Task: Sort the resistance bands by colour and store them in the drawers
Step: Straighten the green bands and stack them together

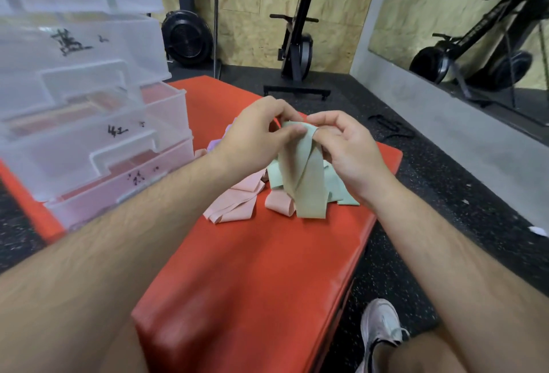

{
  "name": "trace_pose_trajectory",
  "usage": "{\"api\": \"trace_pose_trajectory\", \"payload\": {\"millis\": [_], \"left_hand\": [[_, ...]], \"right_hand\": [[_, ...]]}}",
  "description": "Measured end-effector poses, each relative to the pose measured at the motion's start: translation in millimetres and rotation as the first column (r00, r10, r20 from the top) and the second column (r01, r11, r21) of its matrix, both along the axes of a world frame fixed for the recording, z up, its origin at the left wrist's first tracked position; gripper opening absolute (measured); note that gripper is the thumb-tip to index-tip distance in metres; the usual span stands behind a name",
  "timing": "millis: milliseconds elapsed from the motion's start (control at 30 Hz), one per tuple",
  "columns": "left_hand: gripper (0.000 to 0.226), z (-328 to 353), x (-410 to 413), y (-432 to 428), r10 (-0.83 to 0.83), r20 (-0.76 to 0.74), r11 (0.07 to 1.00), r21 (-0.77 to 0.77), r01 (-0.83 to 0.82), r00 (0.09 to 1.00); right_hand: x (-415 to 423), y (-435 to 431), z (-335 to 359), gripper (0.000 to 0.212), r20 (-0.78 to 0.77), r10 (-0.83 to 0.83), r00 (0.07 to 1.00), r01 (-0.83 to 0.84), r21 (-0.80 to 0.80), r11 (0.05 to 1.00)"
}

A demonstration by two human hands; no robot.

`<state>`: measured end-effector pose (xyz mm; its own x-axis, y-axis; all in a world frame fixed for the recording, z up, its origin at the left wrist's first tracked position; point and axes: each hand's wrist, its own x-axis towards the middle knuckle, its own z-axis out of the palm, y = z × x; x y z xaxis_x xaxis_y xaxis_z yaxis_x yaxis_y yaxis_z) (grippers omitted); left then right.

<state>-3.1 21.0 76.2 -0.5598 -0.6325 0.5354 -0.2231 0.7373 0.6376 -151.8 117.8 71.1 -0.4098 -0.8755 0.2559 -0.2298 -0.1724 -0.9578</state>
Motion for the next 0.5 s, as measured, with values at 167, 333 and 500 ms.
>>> {"api": "trace_pose_trajectory", "payload": {"millis": [167, 333, 500], "left_hand": [[0.021, 3, 10, 6, 0.010, -0.035, 0.998, 0.069, -0.008, 0.999], [0.027, 10, 25, 4, -0.030, 0.051, 0.993, 0.115, 0.024, 0.998], [0.017, 9, 32, 10, -0.058, 0.050, 0.986, 0.160, 0.049, 0.997]], "right_hand": [[7, 2, -6, 0.025, -0.015, 0.152, 0.988, -0.151, 0.046, 0.988], [18, 0, -5, 0.012, -0.188, 0.118, 0.975, -0.116, 0.021, 0.993], [25, 0, -7, 0.012, -0.200, 0.175, 0.964, -0.169, 0.045, 0.985]]}}
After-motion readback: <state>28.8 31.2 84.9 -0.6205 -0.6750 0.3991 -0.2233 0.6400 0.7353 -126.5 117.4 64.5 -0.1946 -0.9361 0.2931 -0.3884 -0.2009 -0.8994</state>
